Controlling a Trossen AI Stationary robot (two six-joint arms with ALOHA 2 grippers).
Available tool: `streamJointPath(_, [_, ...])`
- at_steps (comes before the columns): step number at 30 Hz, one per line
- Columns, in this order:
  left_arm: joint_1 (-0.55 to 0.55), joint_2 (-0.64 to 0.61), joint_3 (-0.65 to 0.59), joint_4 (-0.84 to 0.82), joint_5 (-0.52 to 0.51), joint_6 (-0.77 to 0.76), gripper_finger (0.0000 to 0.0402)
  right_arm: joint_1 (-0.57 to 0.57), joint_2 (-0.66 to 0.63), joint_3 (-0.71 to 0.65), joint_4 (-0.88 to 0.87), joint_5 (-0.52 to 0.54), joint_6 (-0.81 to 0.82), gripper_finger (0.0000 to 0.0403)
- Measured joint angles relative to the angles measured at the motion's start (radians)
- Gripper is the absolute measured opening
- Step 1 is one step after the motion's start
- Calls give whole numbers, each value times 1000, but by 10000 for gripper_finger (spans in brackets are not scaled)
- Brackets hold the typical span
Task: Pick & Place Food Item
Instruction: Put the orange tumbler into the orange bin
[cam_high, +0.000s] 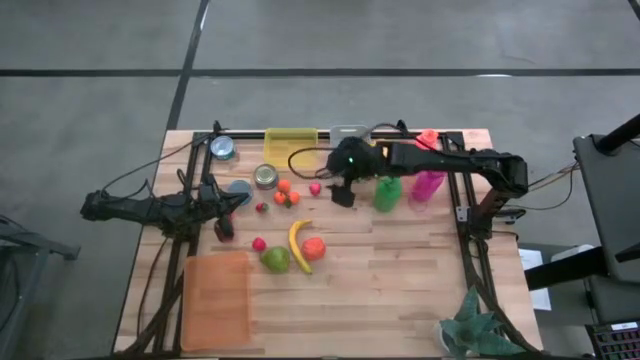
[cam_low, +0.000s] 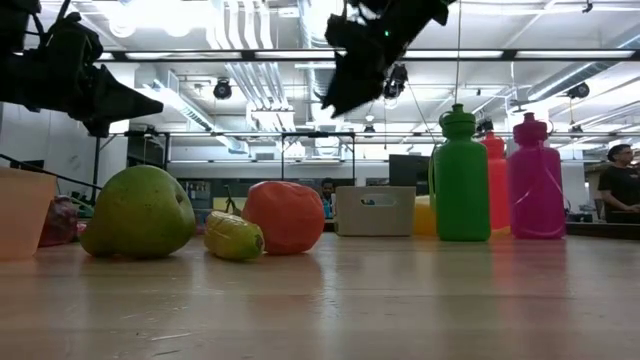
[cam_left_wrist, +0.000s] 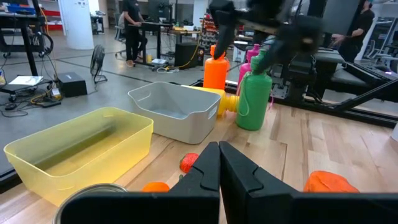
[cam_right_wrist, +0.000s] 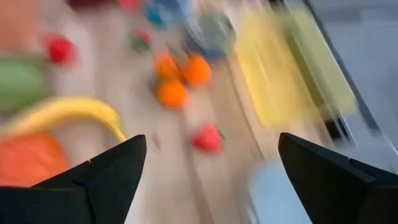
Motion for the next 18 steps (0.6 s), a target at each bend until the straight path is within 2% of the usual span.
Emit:
streamJointPath(4, [0,0,0,0,0,0,0,-18,4,102,-201,11,4,361])
streamJointPath(10, [0,0,0,0,0,0,0,-15,-87,132,-224,6,-22,361])
streamJointPath(18, [0,0,0,0,0,0,0,-15,-257,127,-365,12,30,361])
